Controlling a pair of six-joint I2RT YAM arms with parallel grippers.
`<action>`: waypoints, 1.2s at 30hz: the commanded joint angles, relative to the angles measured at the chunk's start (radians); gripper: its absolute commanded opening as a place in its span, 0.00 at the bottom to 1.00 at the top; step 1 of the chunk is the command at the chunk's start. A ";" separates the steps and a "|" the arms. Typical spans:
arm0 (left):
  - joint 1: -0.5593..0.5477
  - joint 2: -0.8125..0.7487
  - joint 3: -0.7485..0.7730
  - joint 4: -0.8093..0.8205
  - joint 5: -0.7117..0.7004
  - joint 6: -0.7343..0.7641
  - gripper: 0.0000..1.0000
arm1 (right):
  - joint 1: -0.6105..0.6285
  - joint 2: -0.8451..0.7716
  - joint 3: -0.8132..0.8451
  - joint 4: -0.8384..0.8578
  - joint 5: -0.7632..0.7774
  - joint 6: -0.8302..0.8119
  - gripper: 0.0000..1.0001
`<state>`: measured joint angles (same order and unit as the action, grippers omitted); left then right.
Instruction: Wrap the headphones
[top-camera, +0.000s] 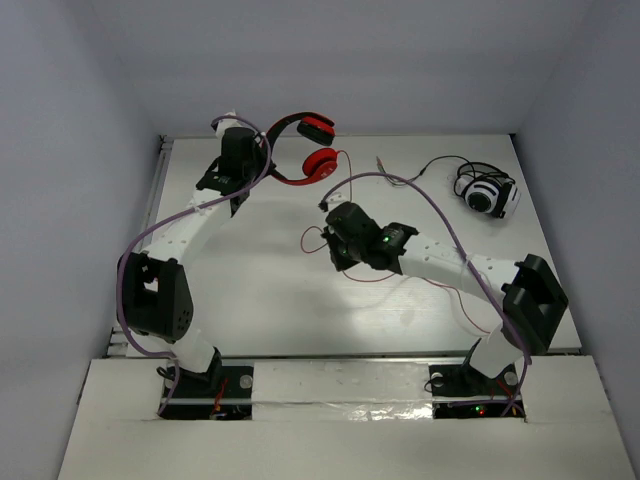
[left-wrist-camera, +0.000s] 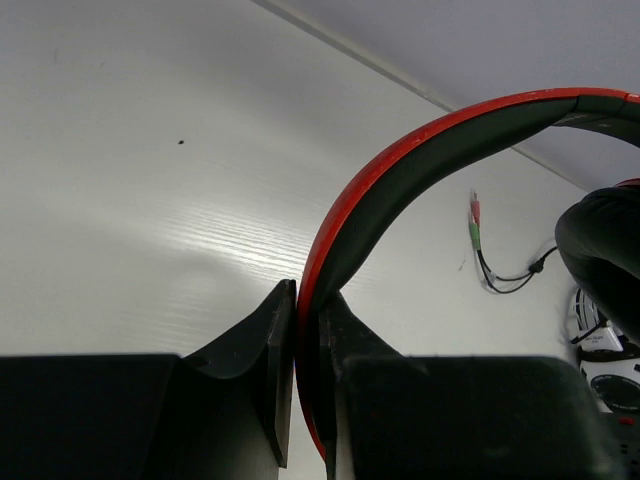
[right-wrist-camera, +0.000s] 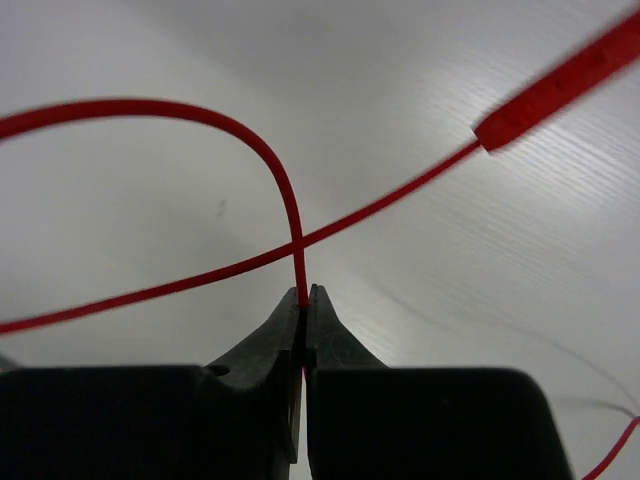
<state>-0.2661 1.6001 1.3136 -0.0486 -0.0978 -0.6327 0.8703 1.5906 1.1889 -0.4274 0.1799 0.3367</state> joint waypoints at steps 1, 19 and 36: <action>-0.056 -0.039 0.065 0.095 -0.124 0.025 0.00 | 0.096 -0.014 0.112 -0.150 0.026 -0.073 0.00; -0.156 0.078 0.111 0.036 -0.281 0.221 0.00 | 0.187 -0.233 0.429 -0.401 0.314 -0.119 0.00; 0.255 0.170 0.418 -0.073 0.306 0.050 0.00 | 0.197 -0.277 0.009 -0.257 0.024 0.038 0.00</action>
<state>-0.0856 1.7405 1.5990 -0.1589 0.0372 -0.4965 1.0615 1.3724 1.2083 -0.7803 0.2478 0.3233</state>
